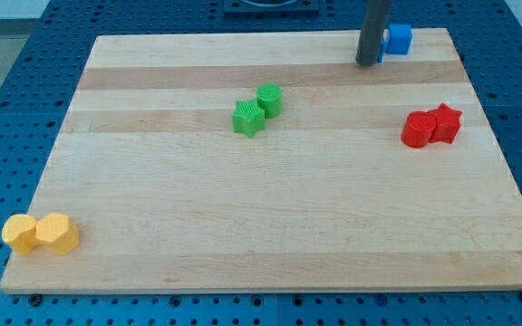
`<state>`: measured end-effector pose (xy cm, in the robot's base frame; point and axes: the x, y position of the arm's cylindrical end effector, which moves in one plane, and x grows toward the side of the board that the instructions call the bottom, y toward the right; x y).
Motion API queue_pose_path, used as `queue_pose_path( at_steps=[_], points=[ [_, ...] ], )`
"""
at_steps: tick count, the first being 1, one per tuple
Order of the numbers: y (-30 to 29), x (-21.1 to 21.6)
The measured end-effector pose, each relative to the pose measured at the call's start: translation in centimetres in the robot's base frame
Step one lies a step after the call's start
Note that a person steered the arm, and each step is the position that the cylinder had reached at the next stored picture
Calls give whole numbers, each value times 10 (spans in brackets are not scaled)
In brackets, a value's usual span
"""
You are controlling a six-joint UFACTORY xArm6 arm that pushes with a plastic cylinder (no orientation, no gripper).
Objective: Separate the yellow heart from the yellow hexagon
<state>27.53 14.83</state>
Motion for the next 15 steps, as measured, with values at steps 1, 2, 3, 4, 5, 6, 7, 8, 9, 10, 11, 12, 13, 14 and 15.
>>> queue_pose_path(
  at_steps=[1, 2, 3, 4, 5, 6, 7, 8, 9, 10, 11, 12, 13, 14, 15],
  points=[
    [0, 51],
    [-33, 97],
    [-87, 145],
    [-163, 178],
    [-247, 179],
    [-338, 180],
    [-435, 184],
    [-451, 185],
    [-451, 185],
    [-421, 181],
    [-330, 182],
    [-262, 252],
    [-266, 339],
    [-281, 343],
    [-291, 344]
  ],
)
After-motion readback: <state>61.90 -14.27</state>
